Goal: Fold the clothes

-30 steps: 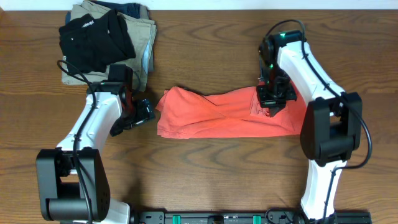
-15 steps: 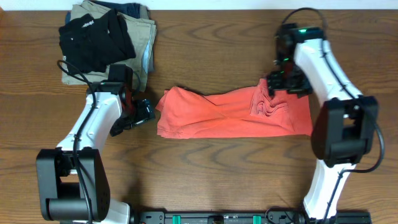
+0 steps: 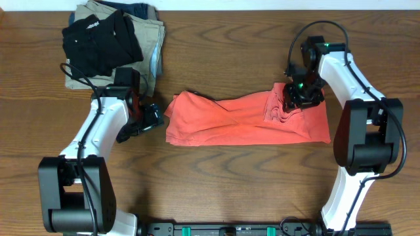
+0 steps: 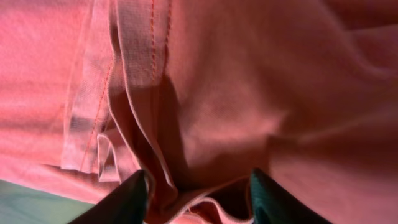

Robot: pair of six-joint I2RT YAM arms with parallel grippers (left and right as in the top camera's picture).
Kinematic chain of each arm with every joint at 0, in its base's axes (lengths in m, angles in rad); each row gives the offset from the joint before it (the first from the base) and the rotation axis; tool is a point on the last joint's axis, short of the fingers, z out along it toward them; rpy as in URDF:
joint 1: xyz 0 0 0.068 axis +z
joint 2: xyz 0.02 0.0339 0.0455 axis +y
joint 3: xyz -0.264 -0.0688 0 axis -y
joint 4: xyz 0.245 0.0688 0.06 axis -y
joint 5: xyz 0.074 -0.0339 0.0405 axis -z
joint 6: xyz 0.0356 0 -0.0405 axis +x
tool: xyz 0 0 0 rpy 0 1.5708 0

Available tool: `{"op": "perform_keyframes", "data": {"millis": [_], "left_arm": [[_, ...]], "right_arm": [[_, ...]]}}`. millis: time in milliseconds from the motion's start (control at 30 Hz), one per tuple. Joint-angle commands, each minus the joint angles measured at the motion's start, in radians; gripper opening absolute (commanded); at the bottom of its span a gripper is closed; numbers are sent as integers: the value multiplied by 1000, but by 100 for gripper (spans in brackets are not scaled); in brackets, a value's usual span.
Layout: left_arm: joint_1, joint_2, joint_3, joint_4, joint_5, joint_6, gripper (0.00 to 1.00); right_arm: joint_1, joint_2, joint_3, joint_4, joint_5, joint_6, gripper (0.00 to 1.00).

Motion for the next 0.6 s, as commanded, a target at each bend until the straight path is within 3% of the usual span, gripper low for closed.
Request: {"op": "perform_keyframes", "data": {"millis": [0,300,567], "left_arm": [[0,8,-4,1,-2,-4,95],[0,8,-4,1,-2,-4,95],[0,8,-4,9,-2,-5,95]], "right_arm": [[7,-23,-31,14,-26,2,45],[7,-26,-5,-74,-26,66,8],[43,-41,10,-233,-73,129,7]]}}
